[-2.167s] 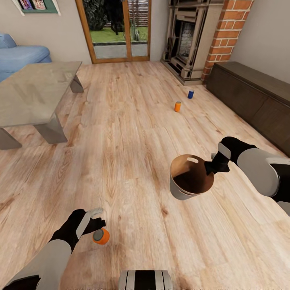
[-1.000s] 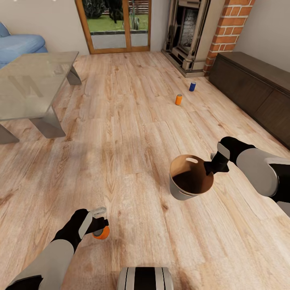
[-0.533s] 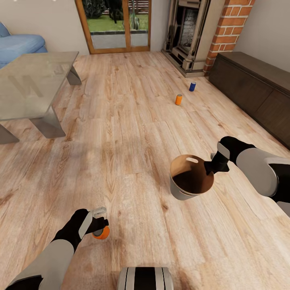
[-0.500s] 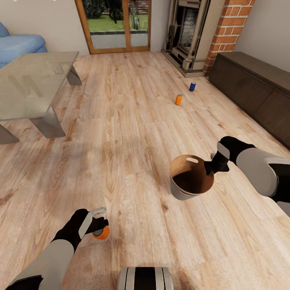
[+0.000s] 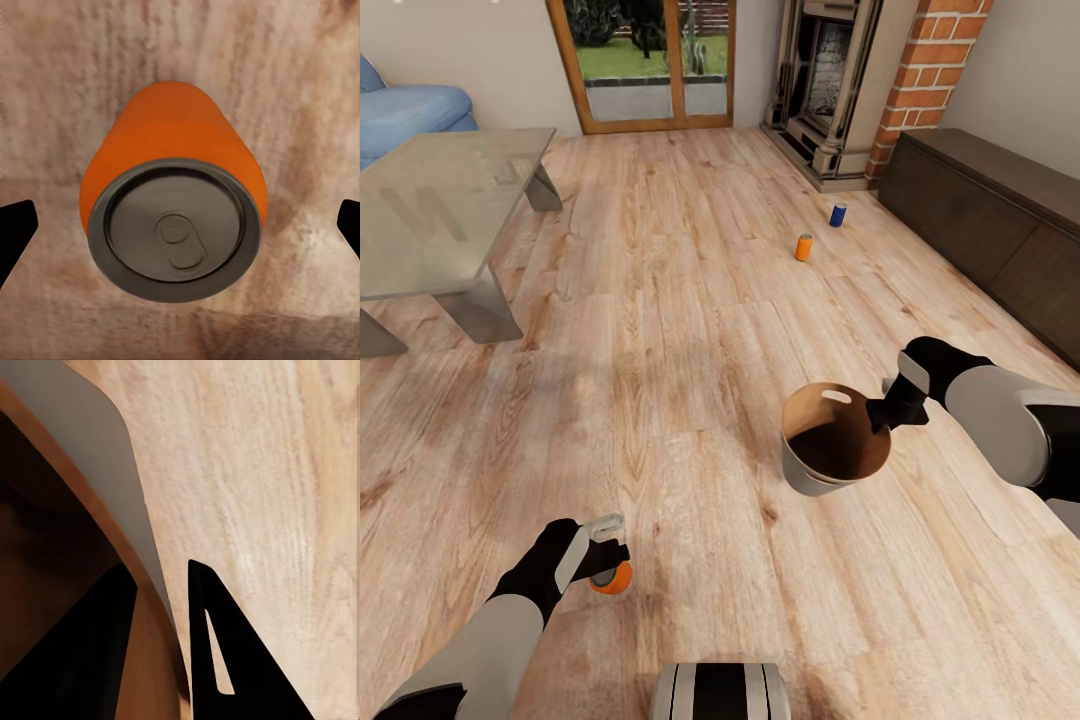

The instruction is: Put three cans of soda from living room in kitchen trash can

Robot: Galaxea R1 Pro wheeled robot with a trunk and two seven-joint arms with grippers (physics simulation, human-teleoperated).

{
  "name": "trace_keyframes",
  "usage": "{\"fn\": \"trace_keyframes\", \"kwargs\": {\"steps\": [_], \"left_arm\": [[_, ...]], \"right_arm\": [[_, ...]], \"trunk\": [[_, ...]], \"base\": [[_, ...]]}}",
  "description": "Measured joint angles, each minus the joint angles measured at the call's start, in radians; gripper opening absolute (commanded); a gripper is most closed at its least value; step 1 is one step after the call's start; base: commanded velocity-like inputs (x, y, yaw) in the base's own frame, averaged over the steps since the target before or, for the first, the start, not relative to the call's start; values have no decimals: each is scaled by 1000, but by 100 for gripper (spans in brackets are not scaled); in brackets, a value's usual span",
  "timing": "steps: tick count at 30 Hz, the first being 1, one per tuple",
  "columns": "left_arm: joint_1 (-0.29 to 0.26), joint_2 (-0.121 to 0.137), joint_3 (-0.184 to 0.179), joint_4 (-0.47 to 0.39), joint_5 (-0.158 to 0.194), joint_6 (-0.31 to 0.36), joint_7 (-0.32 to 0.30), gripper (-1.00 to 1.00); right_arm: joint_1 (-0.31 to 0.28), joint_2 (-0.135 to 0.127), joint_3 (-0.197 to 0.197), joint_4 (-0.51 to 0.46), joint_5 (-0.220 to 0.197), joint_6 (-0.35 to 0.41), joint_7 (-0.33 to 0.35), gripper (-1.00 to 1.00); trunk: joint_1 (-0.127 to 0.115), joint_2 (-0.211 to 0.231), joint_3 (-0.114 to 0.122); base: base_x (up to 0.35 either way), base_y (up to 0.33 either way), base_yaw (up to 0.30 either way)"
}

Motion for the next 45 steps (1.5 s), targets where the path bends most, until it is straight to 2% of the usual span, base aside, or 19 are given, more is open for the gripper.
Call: {"fn": "trace_keyframes", "kwargs": {"steps": [15,24,31,32,41,45], "left_arm": [[-1,0,0,-1,0,0,-1,100],[-1,0,0,-1,0,0,-1,100],[-1,0,0,-1,0,-1,0,100],[-1,0,0,-1,0,-1,0,-100],[1,0,-2,-3,-1,-3,1,-100],[1,0,-2,-2,2,-2,0,-100]], "right_arm": [[-5,13,3,0,3,0,-1,-100],[-9,24,1,0,0,0,0,-100],[-10,25,-2,0,-4,0,-1,-100],[-10,25,-3,0,-5,0,0,-100],[-10,26,32,0,4,0,-2,-100],[-10,26,27,0,-3,0,-1,-100]], "trunk": [[0,0,0],[4,-2,-35],[4,-2,-35],[4,-2,-35],[4,-2,-35],[2,-1,-19]], "base": [[0,0,0],[0,0,0],[0,0,0],[0,0,0],[0,0,0],[0,0,0]]}}
